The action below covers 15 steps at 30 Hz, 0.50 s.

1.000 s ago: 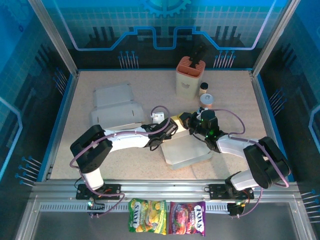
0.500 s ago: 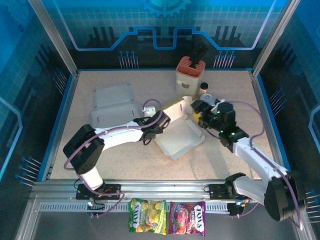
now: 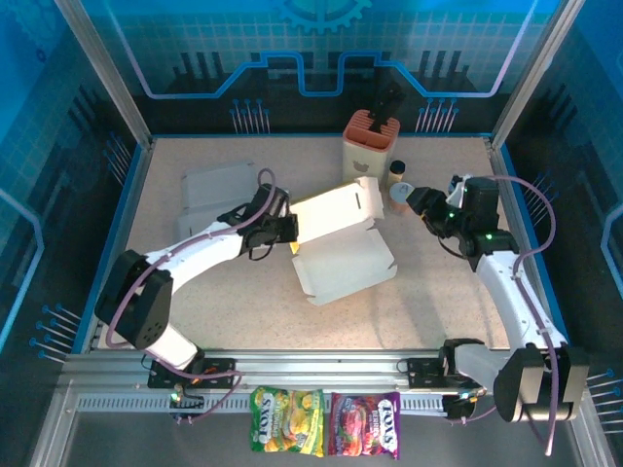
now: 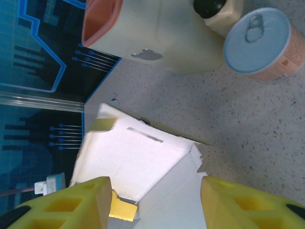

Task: Fold the paper box

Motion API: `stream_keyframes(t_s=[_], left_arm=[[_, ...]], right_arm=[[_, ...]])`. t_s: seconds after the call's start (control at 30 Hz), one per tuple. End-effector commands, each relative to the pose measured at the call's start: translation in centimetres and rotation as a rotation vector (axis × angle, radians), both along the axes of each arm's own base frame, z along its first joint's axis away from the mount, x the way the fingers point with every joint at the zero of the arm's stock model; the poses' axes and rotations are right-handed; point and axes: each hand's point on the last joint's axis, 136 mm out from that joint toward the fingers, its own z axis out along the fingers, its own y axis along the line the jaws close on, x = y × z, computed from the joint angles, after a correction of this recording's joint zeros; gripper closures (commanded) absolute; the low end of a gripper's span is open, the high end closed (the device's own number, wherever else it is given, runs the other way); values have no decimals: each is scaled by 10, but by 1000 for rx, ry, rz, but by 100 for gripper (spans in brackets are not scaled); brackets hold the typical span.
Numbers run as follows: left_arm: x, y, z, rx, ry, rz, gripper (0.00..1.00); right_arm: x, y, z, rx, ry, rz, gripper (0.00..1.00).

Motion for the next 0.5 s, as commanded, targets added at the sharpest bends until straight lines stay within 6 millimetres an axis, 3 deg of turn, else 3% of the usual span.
stream_keyframes(t_s=[0.0, 0.17, 0.47], left_arm=[[3, -18, 49, -238, -107, -171, 100], [4, -30, 74, -423, -65, -312, 100], [-2, -28, 84, -467, -14, -414, 100]], right_arm=[[5, 1, 14, -60, -46, 68, 51], [21, 14, 50, -75, -154, 183, 56], [25, 30, 93, -86, -302, 321, 57]])
